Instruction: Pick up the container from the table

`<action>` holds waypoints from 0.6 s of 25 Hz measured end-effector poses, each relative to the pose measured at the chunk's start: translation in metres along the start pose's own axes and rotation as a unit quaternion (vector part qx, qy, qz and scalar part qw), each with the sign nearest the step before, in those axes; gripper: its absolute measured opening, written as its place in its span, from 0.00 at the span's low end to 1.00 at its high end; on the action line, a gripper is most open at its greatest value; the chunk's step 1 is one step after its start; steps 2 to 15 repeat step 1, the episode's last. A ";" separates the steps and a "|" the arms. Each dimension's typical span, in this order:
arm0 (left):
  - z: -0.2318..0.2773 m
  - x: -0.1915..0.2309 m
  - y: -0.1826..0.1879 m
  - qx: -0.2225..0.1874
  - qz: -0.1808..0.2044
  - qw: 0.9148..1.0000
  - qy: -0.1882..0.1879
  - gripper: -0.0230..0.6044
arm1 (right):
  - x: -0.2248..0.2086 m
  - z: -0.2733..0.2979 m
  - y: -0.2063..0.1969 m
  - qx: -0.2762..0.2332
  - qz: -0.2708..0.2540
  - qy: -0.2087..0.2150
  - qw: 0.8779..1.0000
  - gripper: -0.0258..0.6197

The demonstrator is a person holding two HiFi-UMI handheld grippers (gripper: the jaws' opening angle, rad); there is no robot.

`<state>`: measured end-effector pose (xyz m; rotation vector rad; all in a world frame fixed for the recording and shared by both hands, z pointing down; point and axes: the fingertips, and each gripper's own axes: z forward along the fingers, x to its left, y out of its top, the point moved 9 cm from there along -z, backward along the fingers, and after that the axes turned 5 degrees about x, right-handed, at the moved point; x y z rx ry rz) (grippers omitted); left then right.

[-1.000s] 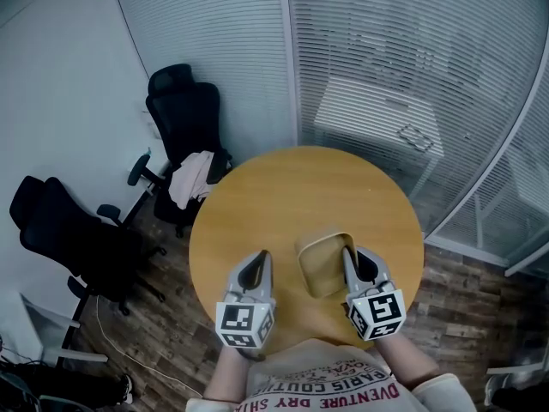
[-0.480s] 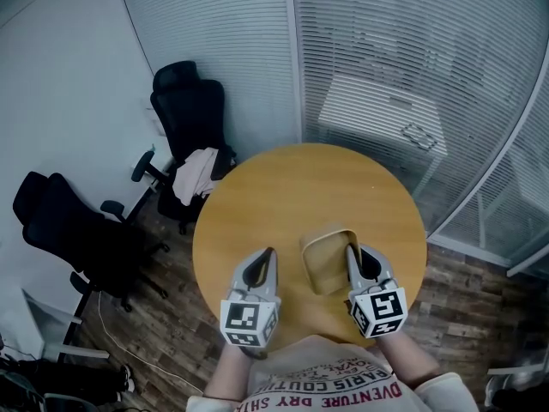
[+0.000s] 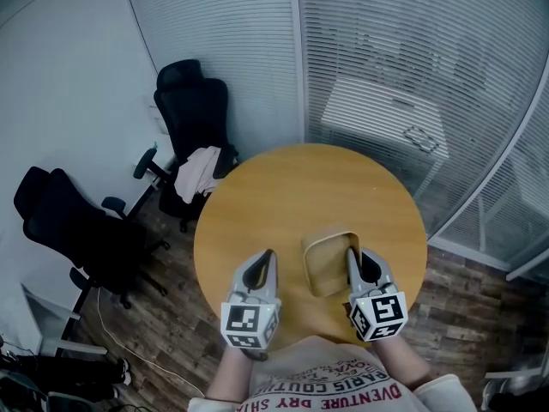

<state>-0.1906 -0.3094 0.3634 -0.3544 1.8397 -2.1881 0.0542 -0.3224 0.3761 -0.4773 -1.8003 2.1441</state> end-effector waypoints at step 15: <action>0.000 0.001 0.000 0.000 0.000 1.000 0.002 0.05 | 0.000 0.000 -0.001 0.000 0.000 0.000 1.000 0.05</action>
